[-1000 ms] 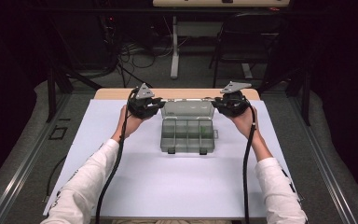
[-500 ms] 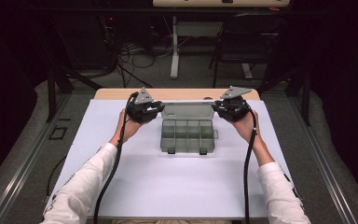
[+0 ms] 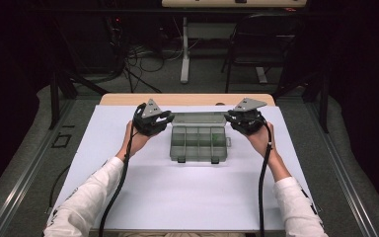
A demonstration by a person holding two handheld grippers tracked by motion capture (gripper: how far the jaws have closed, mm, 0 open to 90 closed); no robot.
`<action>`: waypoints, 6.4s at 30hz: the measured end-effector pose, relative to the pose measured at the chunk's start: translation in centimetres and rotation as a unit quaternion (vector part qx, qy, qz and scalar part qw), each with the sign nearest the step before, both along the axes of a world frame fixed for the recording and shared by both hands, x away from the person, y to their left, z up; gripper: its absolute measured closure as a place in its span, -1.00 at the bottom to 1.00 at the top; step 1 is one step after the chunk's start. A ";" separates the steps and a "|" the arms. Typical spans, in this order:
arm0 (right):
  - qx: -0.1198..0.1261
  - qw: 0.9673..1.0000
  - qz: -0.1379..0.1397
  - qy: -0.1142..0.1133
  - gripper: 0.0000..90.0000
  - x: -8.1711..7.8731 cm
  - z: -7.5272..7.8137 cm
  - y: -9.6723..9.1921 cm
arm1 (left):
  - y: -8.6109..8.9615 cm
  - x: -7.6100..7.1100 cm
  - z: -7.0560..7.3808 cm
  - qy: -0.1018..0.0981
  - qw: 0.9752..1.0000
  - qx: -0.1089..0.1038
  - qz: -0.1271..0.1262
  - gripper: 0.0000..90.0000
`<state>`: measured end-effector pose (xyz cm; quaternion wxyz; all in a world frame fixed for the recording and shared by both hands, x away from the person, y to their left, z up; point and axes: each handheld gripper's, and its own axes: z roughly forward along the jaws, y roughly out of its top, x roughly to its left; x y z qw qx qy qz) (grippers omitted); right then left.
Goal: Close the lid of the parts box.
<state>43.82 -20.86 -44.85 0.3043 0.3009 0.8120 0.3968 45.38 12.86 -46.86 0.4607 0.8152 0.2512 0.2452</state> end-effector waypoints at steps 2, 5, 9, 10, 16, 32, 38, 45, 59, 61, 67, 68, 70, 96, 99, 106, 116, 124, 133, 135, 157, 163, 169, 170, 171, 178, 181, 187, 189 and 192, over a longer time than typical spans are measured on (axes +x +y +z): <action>0.000 1.000 0.001 -0.003 0.65 -0.2 -0.1 0.0 | 0.1 -0.1 0.0 0.000 1.000 -0.002 -0.001 0.63; 0.002 1.000 0.001 -0.006 0.65 -0.3 -0.3 0.0 | 0.1 -0.2 -0.1 0.000 1.000 -0.003 -0.002 0.62; 0.000 1.000 0.001 -0.009 0.65 -0.4 -0.3 0.0 | 0.1 -0.2 0.0 0.002 1.000 0.002 -0.007 0.48; 0.000 1.000 0.001 -0.009 0.66 -0.4 -0.3 0.0 | 0.0 -0.2 0.1 0.007 1.000 0.002 -0.012 0.31; 0.000 1.000 0.000 -0.009 0.66 -0.3 -0.3 0.0 | 0.3 -0.6 2.0 0.004 0.999 -0.031 -0.026 -0.08; 0.004 1.000 0.015 0.008 0.24 -0.7 -0.1 -0.4 | -1.7 0.3 2.7 0.022 1.000 -0.011 -0.006 1.00; 0.035 0.998 0.060 0.004 0.25 -2.1 1.0 -0.6 | -1.5 -0.1 2.3 0.024 1.000 -0.003 -0.009 1.00; 0.036 0.998 0.053 -0.012 0.82 -2.6 2.0 0.5 | -1.2 -0.5 1.8 0.029 0.999 -0.003 -0.012 1.00; 0.038 0.998 0.054 0.021 0.94 -2.3 -0.2 1.5 | -1.0 -1.9 0.3 0.041 0.999 0.001 -0.025 1.00; 0.037 0.998 0.055 0.023 0.94 -2.5 -0.6 1.6 | -1.0 -2.2 0.0 0.043 0.999 0.002 -0.028 1.00; 0.032 0.997 0.061 0.035 0.94 -2.9 -1.6 1.9 | -1.0 -2.8 -0.8 0.049 0.998 0.008 -0.032 1.00; 0.030 0.997 0.061 0.037 0.94 -2.9 -1.7 2.0 | -1.0 -2.9 -1.0 0.049 0.998 0.009 -0.033 1.00; 0.028 0.997 0.061 0.040 0.94 -3.0 -2.1 2.1 | -0.9 -3.1 -1.2 0.052 0.998 0.009 -0.033 1.00; 0.008 0.995 0.064 0.074 0.93 -3.4 -5.4 2.6 | -0.7 -3.9 -4.7 0.081 0.996 0.019 -0.030 1.00; 0.007 0.995 0.063 0.081 0.93 -3.4 -5.6 2.5 | -0.8 -4.0 -5.1 0.086 0.996 0.017 -0.028 1.00; 0.001 0.994 0.060 0.091 0.93 -3.2 -6.1 2.4 | -1.0 -4.0 -5.6 0.085 0.996 0.027 -0.030 1.00; -0.014 0.991 0.058 0.117 0.97 -2.9 -7.0 2.7 | -1.3 -4.3 -6.4 0.086 0.995 0.030 -0.028 1.00; 0.002 0.992 0.050 0.120 0.91 -2.9 -7.1 2.7 | -1.4 -4.8 -6.7 0.066 0.997 0.029 -0.019 0.87; 0.043 0.993 0.041 0.102 0.37 -3.7 -6.0 2.0 | -0.6 -5.2 -5.9 0.059 0.998 0.003 0.012 -0.13; 0.055 0.993 0.040 0.100 0.21 -4.0 -5.7 1.8 | -0.3 -5.4 -5.6 0.059 0.998 -0.003 0.014 -0.30; 0.087 0.992 0.065 0.066 -0.70 -8.6 -4.2 0.9 | 3.2 -10.4 -4.5 0.031 0.998 -0.046 0.025 -0.98; 0.086 0.992 0.071 0.050 -0.79 -10.0 -4.0 0.7 | 4.8 -12.6 -4.5 0.020 0.998 -0.056 0.030 -1.00; 0.089 0.993 0.073 0.036 -0.85 -11.4 -4.0 0.4 | 6.1 -14.4 -4.6 0.012 0.997 -0.063 0.037 -1.00; 0.089 0.993 0.073 0.036 -0.85 -11.6 -4.0 0.4 | 6.3 -14.7 -4.7 0.011 0.997 -0.064 0.039 -1.00; 0.089 0.993 0.073 0.036 -0.86 -11.8 -4.1 0.4 | 6.5 -14.9 -4.7 0.008 0.997 -0.066 0.040 -1.00; 0.086 0.994 0.070 0.025 -0.93 -13.3 -4.5 0.1 | 7.5 -16.4 -5.6 0.011 0.996 -0.073 0.049 -1.00; 0.088 0.993 0.069 0.022 -0.94 -13.7 -4.5 -0.1 | 7.7 -16.8 -6.0 0.015 0.996 -0.073 0.051 -1.00; 0.093 0.994 0.061 0.015 -0.97 -14.8 -5.0 -0.7 | 8.2 -17.7 -6.8 0.020 0.996 -0.070 0.055 -1.00; 0.096 0.994 0.059 0.013 -0.98 -15.1 -5.2 -0.9 | 8.3 -18.1 -6.9 0.017 0.996 -0.069 0.055 -1.00; 0.089 0.995 0.050 0.009 -1.00 -15.5 -5.7 -1.0 | 8.6 -18.7 -7.2 0.010 0.996 -0.069 0.056 -1.00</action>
